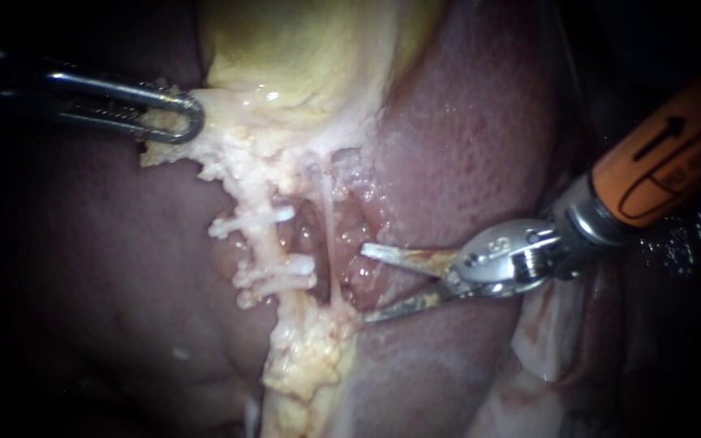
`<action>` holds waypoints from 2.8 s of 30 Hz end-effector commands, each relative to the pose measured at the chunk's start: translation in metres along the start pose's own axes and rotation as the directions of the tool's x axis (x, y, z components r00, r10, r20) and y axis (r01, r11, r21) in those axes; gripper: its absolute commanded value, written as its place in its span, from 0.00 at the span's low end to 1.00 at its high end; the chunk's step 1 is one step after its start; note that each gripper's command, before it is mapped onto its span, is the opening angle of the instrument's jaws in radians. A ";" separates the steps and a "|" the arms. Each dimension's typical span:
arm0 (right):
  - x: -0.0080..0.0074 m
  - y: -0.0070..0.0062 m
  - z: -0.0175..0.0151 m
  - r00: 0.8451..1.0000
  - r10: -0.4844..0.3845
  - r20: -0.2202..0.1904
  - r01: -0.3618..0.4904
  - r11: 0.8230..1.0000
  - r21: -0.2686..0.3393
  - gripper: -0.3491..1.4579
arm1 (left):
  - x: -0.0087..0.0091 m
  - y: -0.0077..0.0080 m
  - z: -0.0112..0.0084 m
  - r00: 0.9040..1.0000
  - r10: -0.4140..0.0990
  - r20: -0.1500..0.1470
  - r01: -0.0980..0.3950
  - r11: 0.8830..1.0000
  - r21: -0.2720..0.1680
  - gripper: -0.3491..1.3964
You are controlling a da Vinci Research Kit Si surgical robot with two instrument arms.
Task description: Go to the cutting position left tube
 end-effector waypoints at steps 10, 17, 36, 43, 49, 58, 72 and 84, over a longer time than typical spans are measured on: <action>-0.0011 0.0022 0.0040 0.999 0.038 -0.006 -0.038 0.999 0.035 0.97 | 0.0000 0.0001 0.0000 1.000 -0.001 0.000 0.001 1.000 0.001 0.00; -0.0022 0.0037 0.0053 0.999 0.053 -0.010 -0.052 0.998 0.029 0.98 | -0.0001 0.0001 0.0000 1.000 0.000 0.000 0.000 1.000 0.002 0.00; -0.0001 0.0033 0.0073 0.985 0.074 -0.154 -0.042 0.978 0.203 0.98 | -0.0001 0.0001 0.0001 1.000 0.000 -0.001 0.000 1.000 0.002 0.00; 0.0011 0.0036 0.0085 0.980 0.079 -0.182 -0.039 0.976 0.214 0.97 | -0.0001 0.0001 0.0002 1.000 0.000 -0.001 0.000 1.000 0.003 0.00; 0.0027 0.0039 0.0092 0.973 0.087 -0.212 -0.040 0.975 0.217 0.98 | -0.0001 0.0002 0.0002 1.000 0.000 -0.001 0.000 1.000 0.003 0.00; 0.0044 0.0041 0.0112 0.968 0.112 -0.225 -0.052 0.965 0.258 0.95 | -0.0001 0.0002 0.0002 1.000 -0.001 -0.001 0.001 1.000 0.003 0.00; 0.0059 0.0048 0.0146 0.951 0.201 -0.237 -0.133 0.953 0.272 0.94 | -0.0001 0.0004 0.0002 1.000 -0.001 -0.002 0.001 1.000 0.004 0.00; 0.0088 0.0007 0.0138 0.940 0.259 -0.221 -0.180 0.929 0.323 0.96 | -0.0002 0.0003 0.0000 1.000 0.000 -0.001 0.000 1.000 0.003 0.00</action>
